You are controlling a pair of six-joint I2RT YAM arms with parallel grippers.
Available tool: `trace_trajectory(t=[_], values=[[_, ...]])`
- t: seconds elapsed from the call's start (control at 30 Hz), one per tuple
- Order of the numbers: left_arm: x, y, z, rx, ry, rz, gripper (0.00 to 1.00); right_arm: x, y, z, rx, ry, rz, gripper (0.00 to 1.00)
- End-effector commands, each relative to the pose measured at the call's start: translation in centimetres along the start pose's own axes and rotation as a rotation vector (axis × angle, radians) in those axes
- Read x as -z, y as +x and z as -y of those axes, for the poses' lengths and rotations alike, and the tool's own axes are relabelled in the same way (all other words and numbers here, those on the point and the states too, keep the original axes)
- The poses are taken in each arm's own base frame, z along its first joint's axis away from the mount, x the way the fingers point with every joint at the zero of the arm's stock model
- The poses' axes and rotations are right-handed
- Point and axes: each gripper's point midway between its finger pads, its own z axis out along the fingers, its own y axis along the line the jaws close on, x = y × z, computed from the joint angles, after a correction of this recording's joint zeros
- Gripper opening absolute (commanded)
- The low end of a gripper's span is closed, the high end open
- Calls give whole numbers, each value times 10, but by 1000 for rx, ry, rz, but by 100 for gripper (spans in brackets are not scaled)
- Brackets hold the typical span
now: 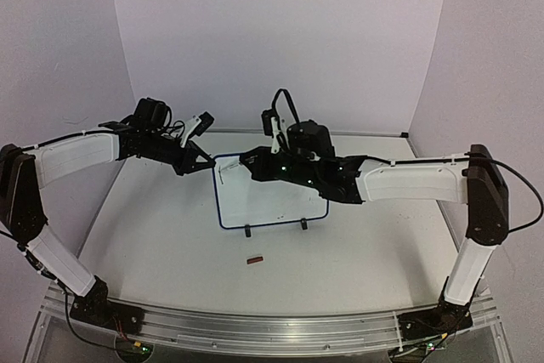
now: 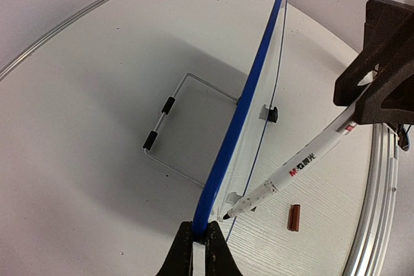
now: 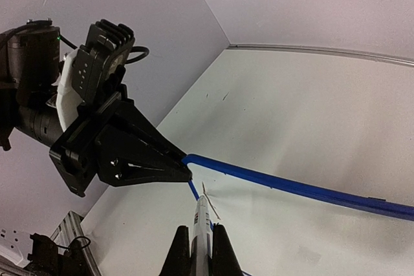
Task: Write a sentence on the whiteboard
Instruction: Write on the whiteboard with the whiteboard marker without the cap.
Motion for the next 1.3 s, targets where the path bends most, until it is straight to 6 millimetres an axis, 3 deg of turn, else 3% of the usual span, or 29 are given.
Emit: trace_trajectory(t=[0.0, 0.23, 0.67, 0.8, 1.07, 1.27], values=[[-1, 12, -1, -37, -34, -49, 0, -6, -11, -2, -1, 11, 31, 0], [-1, 13, -1, -38, -34, -52, 0, -5, -12, 3, 2, 38, 41, 0], [-2, 15, -3, -35, -36, -57, 0, 14, -18, 19, 12, 120, 85, 0], [-2, 15, -3, -37, -38, -58, 0, 12, -17, 13, 9, 92, 77, 0], [-2, 14, -2, -39, -37, -57, 0, 28, -32, -17, -3, -42, 84, 0], [-2, 15, -2, -38, -39, -59, 0, 32, -38, -10, -8, 1, 116, 0]])
